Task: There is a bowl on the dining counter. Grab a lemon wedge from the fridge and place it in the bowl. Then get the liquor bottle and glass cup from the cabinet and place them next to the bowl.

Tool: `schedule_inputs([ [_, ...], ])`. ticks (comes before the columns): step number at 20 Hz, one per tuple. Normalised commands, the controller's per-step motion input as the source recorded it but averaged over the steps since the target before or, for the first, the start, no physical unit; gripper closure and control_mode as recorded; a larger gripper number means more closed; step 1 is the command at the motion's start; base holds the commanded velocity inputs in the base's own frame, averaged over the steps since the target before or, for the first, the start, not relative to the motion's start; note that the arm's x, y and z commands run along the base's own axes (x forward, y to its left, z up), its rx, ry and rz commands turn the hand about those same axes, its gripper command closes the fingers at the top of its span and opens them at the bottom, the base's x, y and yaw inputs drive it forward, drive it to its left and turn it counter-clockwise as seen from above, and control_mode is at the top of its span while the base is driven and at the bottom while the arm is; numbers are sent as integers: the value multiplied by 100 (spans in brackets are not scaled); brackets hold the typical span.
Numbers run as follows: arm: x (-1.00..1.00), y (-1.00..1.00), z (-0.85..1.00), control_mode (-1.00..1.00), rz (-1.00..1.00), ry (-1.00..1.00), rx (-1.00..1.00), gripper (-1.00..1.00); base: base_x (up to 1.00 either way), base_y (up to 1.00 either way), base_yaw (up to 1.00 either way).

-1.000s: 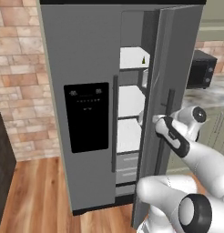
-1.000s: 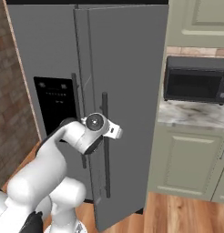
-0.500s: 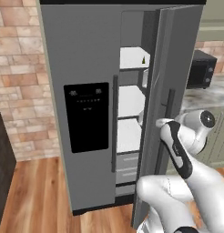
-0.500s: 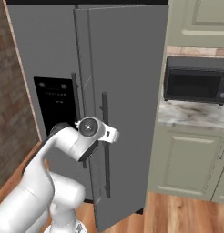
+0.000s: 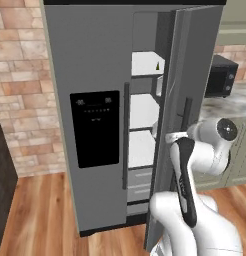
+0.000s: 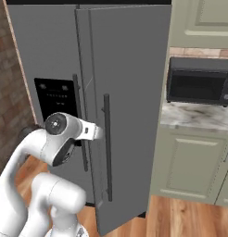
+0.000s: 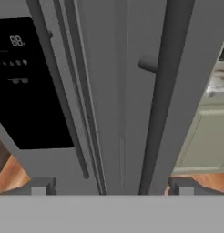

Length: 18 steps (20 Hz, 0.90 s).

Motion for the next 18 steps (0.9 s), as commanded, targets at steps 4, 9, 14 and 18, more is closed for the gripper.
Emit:
schedule_inputs([
  [4, 4, 94, 45, -100, 0, 6, -23, -100, 0, 0, 0],
  [9, 21, 92, 8, -100, 0, 3, -25, -100, 0, 0, 0],
  [14, 44, 63, -2, -100, -1, -7, -21, -100, 0, 0, 0],
  [18, 67, 24, 0, -100, -8, -6, -18, -100, 0, 0, 0],
])
